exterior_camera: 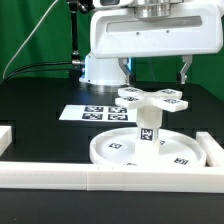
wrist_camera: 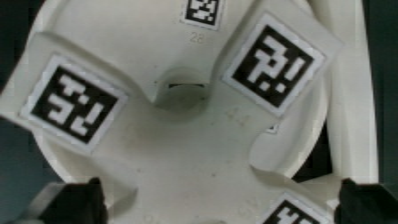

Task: Assemble round table

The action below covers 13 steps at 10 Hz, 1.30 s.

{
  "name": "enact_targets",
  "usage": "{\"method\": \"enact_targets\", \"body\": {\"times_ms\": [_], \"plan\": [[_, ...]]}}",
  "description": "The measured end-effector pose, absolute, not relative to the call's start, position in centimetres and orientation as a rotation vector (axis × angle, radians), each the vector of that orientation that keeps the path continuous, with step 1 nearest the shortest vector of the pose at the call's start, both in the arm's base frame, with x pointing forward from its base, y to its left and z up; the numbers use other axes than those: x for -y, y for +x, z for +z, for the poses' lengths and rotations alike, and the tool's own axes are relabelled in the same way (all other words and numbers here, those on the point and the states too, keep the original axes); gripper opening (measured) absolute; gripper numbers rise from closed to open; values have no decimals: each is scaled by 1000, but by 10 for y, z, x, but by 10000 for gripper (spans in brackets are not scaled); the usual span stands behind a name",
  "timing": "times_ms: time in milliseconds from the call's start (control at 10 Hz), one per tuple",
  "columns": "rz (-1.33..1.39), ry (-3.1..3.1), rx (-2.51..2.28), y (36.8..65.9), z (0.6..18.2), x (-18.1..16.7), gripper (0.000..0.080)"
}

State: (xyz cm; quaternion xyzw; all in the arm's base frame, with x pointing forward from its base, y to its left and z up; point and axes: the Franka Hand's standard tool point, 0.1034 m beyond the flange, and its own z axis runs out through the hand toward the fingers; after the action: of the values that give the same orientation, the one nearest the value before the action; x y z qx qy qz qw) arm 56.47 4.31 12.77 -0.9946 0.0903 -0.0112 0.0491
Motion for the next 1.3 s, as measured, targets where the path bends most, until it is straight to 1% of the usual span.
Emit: {"method": "enact_targets", "body": {"times_ms": [200, 400, 800, 1100, 1300], "plan": [[-48, -3068, 53, 567, 128, -45, 649], [-31, -3091, 418, 568, 119, -57, 649], [-37, -3031, 751, 569, 118, -49, 649], [-17, -2888, 1280, 568, 116, -49, 649], [-8, -2800, 1480, 568, 116, -49, 649]]}}
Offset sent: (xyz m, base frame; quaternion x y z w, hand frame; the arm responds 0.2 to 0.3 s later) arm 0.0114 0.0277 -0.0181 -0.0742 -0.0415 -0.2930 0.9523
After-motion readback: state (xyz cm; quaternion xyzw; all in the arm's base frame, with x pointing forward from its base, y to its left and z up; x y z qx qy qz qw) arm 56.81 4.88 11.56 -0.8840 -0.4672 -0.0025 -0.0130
